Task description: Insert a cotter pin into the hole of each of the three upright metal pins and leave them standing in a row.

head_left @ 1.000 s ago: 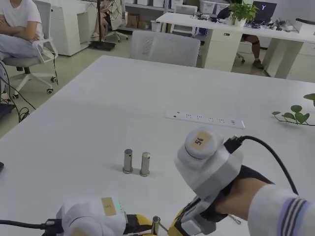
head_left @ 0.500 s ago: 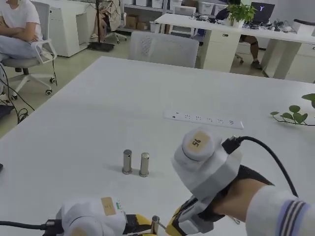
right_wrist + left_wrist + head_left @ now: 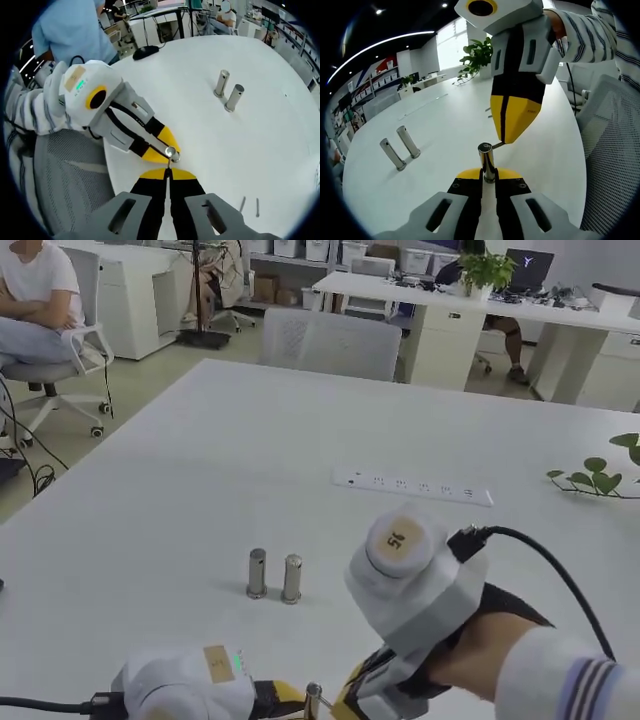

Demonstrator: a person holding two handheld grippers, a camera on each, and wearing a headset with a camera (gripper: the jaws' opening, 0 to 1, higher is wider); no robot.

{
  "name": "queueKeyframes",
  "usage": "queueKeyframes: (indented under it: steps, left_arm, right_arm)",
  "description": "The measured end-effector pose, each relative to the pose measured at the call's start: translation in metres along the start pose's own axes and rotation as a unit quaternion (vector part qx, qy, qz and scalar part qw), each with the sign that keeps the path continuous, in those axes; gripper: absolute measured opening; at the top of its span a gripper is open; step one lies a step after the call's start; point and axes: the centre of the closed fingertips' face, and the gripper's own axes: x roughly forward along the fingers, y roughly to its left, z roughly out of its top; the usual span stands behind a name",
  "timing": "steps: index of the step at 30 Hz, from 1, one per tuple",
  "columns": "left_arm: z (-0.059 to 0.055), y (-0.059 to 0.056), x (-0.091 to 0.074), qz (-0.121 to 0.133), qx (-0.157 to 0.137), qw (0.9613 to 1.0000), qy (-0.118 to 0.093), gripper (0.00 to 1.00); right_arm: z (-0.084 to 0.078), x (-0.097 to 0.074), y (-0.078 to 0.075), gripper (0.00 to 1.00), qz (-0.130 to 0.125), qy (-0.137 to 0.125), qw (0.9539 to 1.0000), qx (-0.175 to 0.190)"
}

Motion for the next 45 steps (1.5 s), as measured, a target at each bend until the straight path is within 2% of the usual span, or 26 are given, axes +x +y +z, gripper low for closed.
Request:
queueKeyframes:
  steps: [19, 45]
  left_arm:
    - [-0.001, -0.001, -0.001, -0.001, -0.008, 1.0000, 0.000, 0.07]
    - [-0.001, 0.001, 0.000, 0.002, -0.026, 0.9997, 0.001, 0.07]
  right_arm:
    - [0.012, 0.003, -0.001, 0.02, -0.012, -0.021, 0.9995, -0.017]
    - [0.009, 0.001, 0.000, 0.04, -0.013, -0.035, 0.9985, -0.040]
